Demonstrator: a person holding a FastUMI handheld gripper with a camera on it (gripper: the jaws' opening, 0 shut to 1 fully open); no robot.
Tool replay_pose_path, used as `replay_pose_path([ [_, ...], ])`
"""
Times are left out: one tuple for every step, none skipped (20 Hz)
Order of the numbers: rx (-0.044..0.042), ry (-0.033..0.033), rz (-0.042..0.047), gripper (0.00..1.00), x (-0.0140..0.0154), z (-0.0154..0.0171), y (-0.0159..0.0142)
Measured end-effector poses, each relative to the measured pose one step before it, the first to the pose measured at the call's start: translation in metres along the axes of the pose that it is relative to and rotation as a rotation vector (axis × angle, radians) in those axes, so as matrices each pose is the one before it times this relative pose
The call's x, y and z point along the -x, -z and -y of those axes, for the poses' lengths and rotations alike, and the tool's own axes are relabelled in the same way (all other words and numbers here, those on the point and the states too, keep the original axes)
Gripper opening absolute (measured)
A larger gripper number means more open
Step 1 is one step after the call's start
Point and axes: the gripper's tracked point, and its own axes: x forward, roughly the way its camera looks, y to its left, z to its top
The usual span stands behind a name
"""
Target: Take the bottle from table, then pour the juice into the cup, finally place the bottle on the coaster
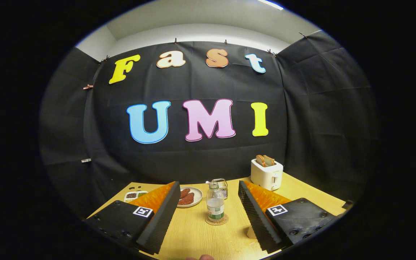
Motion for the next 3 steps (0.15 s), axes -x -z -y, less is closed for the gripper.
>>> replay_pose_path([
  [-0.00316, -0.00438, 0.00032, 0.99, 0.00254, 0.00035, -0.00112],
  [-0.00107, -0.00440, 0.00025, 0.99, 0.00322, 0.00047, -0.00123],
  [0.00054, -0.00450, 0.00085, 0.99, 0.00254, 0.00034, -0.00127],
])
